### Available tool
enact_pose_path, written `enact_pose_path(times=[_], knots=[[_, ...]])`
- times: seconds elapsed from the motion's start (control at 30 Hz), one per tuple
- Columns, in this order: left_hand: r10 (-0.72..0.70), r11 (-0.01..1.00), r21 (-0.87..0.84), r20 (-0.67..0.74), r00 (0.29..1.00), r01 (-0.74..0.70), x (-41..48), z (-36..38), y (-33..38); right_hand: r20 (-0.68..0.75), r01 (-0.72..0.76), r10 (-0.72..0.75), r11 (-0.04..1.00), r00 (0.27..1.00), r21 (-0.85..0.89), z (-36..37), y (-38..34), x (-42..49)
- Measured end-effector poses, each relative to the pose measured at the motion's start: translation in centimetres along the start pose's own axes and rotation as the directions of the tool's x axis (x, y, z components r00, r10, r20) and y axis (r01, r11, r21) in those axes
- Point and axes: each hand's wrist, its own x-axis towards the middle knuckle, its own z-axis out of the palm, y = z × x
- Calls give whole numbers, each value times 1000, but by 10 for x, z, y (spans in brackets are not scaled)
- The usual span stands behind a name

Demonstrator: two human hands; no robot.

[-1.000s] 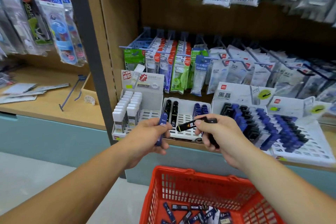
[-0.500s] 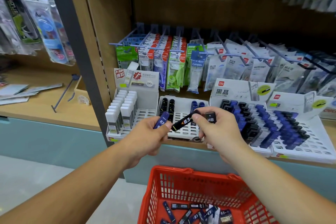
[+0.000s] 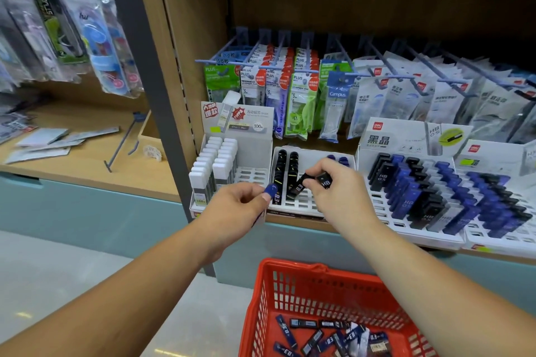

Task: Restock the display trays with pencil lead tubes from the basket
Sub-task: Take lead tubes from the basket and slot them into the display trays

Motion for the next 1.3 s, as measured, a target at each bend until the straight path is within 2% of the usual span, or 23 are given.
enact_pose_path(times=[0.13,0.2,0.33,0.4,0.47,0.57,0.73,0.8,0.87,0.9,0.97,1.17,1.3], knots=[[-9,1000,-4,-48,999,9,0,-6,-5,-11,-24,25,999,1000,41,1,-2,2],[-16,1000,5,-50,999,16,1,-7,-7,-50,-38,44,993,998,115,-1,-9,3],[-2,998,-62,-7,1000,1,1,-3,-2,-30,-210,233,920,972,331,-8,-24,-1],[13,997,-73,-37,999,-15,3,0,7,-6,-307,336,867,942,393,-12,-24,-2],[51,997,-53,-81,995,-55,6,4,14,38,-377,404,809,914,451,-17,-24,-4],[134,989,-49,-101,986,-140,11,12,17,181,-468,451,683,874,560,-23,-24,-8],[169,972,-138,-149,974,-190,16,22,28,304,-541,459,587,835,602,-31,-23,-5],[268,961,-8,-198,943,-275,22,20,34,385,-603,475,498,791,624,-39,-21,-1],[404,903,235,-182,896,-359,25,16,39,457,-641,461,422,761,641,-47,-19,2],[462,850,358,-151,874,-387,28,15,38,466,-641,449,421,762,642,-50,-18,2],[512,771,484,-86,855,-413,34,15,35,447,-618,432,460,783,638,-53,-15,1],[496,725,552,-3,868,-413,42,22,31,289,-487,393,693,873,531,-58,-3,-8],[507,675,595,55,860,-436,46,25,31,174,-391,352,775,920,496,-62,-2,-12]])
